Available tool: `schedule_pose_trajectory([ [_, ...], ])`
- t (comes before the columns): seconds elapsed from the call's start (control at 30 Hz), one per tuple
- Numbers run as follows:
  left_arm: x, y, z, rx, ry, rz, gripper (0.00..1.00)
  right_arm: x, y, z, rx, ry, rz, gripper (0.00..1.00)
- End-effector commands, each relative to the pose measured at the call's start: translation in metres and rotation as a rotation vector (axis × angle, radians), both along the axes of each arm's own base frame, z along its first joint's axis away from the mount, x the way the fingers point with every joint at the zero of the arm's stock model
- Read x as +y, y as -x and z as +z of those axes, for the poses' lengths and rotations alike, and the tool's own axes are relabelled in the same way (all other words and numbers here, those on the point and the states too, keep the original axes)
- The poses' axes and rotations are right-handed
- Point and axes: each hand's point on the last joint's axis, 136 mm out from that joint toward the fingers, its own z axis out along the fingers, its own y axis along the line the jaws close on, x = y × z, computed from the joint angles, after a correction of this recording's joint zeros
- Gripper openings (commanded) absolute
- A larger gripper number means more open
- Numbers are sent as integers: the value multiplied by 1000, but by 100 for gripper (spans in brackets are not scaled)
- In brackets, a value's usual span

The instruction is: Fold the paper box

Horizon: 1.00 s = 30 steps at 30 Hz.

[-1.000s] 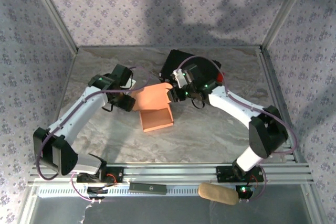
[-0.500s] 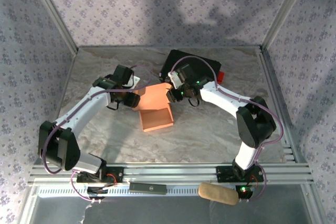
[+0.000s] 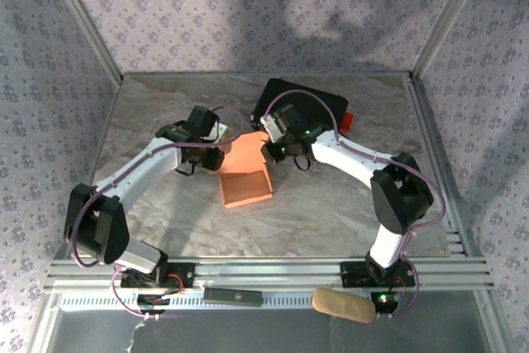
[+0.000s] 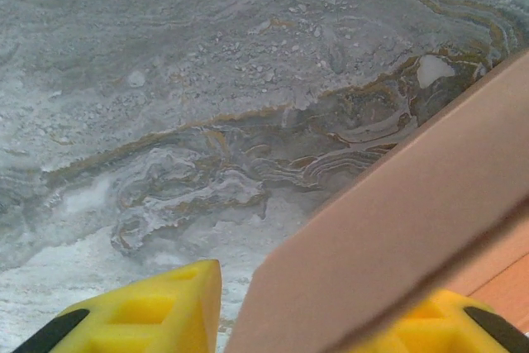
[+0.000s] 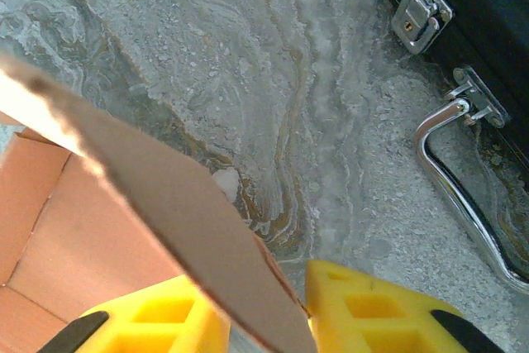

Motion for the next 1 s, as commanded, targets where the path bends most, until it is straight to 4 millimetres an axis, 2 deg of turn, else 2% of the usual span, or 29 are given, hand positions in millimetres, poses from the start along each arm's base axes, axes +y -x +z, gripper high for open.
schedule_pose_trajectory([
  [0.0, -1, -3, 3, -14, 21, 60, 36, -1, -3, 17, -35, 5, -38, 28],
  [0.23, -5, 1, -5, 3, 47, 124, 24, 3, 1, 16, -40, 21, -64, 18],
  [0.4, -8, -1, -8, 8, 63, 173, 16, 5, 2, 23, -58, 12, -111, 12],
  [0.67, -7, -13, 4, -36, 77, 303, 5, 8, 7, 34, -91, -2, -230, 1],
  [0.87, -8, -24, 5, -58, 90, 412, 0, 9, 9, 33, -136, -28, -313, 0],
  [0.97, -17, -32, 7, -99, 133, 428, 0, 13, 9, 36, -183, -60, -335, 0],
])
